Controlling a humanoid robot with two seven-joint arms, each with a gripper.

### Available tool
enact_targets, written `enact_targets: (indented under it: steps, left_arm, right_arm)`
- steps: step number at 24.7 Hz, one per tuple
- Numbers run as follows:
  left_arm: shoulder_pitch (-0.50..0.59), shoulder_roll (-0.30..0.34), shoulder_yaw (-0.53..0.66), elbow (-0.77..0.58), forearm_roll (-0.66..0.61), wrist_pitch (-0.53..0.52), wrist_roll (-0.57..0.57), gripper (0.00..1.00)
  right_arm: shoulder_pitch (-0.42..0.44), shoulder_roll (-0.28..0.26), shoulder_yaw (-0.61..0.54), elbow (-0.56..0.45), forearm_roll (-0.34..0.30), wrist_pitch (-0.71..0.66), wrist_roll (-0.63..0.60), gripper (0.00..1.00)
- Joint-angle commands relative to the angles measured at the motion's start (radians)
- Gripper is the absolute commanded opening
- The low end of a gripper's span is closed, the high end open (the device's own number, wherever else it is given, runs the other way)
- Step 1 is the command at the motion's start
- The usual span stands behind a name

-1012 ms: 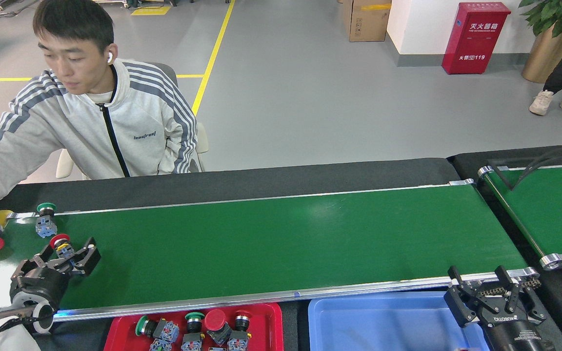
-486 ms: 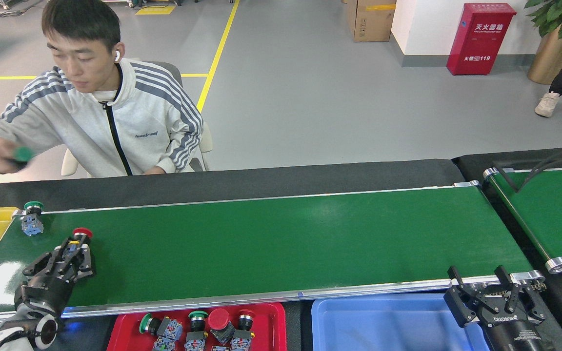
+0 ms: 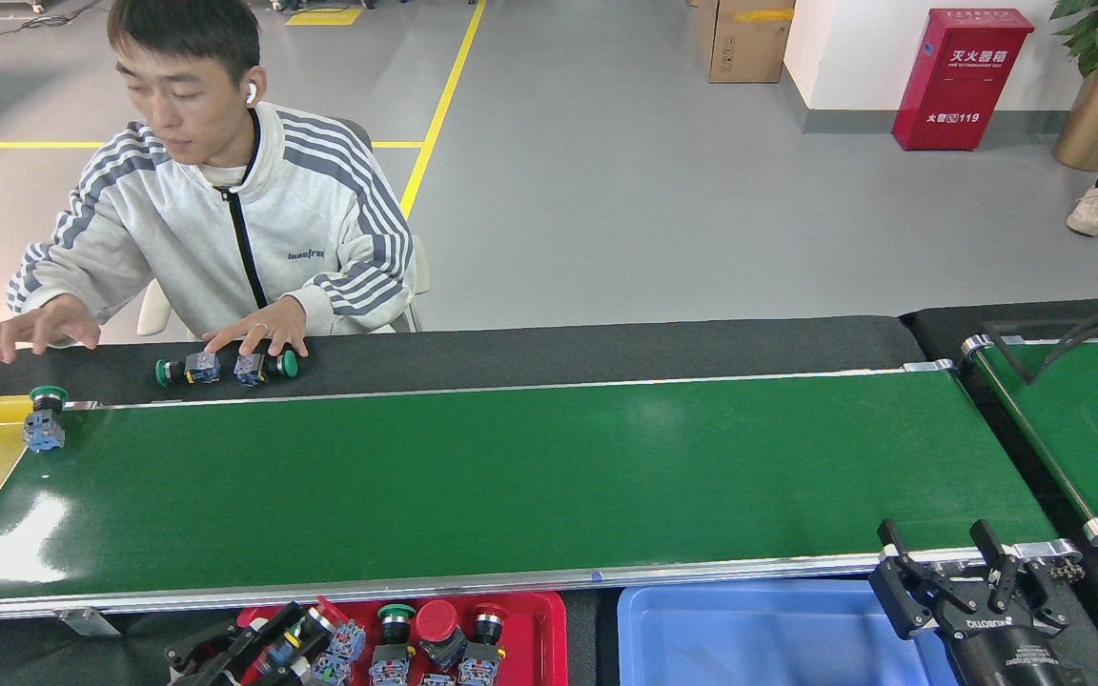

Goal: Pick switch part from conveyor to tray

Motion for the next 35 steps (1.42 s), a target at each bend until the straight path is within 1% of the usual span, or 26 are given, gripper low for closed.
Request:
enact_targets:
  steps: [1, 3, 4, 5, 7, 8, 9, 11, 14, 17, 22, 24, 35]
  left_arm:
    - [0.004, 0.0, 0.016, -0.014, 0.002, -0.006, 0.0, 1.0]
    - [0.002, -0.001, 0.043, -0.008, 0.008, -0.003, 0.002, 1.0]
    - [0.005, -0.001, 0.069, -0.008, 0.008, 0.037, 0.002, 1.0]
    - [0.005, -0.009, 0.105, -0.005, 0.007, 0.117, 0.002, 1.0]
    - [0.005, -0.037, 0.167, 0.024, 0.002, 0.339, 0.003, 1.0]
    - [0.004, -0.038, 0.19, 0.047, 0.002, 0.408, 0.003, 1.0]
    - [0.001, -0.038, 0.213, 0.073, 0.002, 0.427, 0.005, 1.0]
    - [0.004, -0.038, 0.27, 0.115, 0.002, 0.425, 0.006, 1.0]
    - [0.005, -0.037, 0.309, 0.149, 0.004, 0.424, 0.008, 1.0]
    - [0.001, -0.031, 0.309, 0.145, 0.005, 0.422, 0.008, 1.0]
    - [-0.013, -0.015, 0.302, 0.147, 0.004, 0.421, 0.008, 1.0]
    - [-0.021, -0.011, 0.301, 0.147, 0.004, 0.421, 0.008, 1.0]
    - [-0.019, -0.008, 0.296, 0.141, 0.0, 0.421, 0.008, 1.0]
  right_arm:
    - [-0.004, 0.0, -0.006, -0.014, 0.0, 0.003, -0.015, 0.99]
    - [-0.006, 0.0, -0.01, -0.014, -0.002, 0.003, -0.018, 0.99]
    - [-0.006, 0.0, -0.01, -0.014, -0.002, 0.003, -0.02, 0.99]
    - [-0.006, 0.0, -0.012, -0.014, -0.002, 0.005, -0.02, 0.99]
    - [-0.004, 0.003, -0.015, -0.014, -0.002, 0.005, -0.021, 0.99]
    - [-0.004, 0.009, -0.015, -0.014, -0.002, 0.005, -0.021, 0.99]
    - [-0.004, 0.013, -0.015, -0.014, -0.002, 0.005, -0.021, 0.99]
    - [-0.004, 0.013, -0.015, -0.014, -0.002, 0.005, -0.021, 0.99]
    - [-0.006, 0.012, -0.016, -0.018, -0.002, 0.003, -0.024, 0.99]
    - [-0.006, 0.012, -0.016, -0.018, -0.002, 0.003, -0.047, 0.99]
    - [-0.008, 0.018, -0.016, -0.018, -0.002, 0.001, -0.049, 0.99]
    - [-0.009, 0.035, -0.016, -0.018, -0.002, 0.001, -0.049, 0.99]
    - [0.011, 0.049, -0.016, -0.031, -0.002, 0.003, -0.05, 0.99]
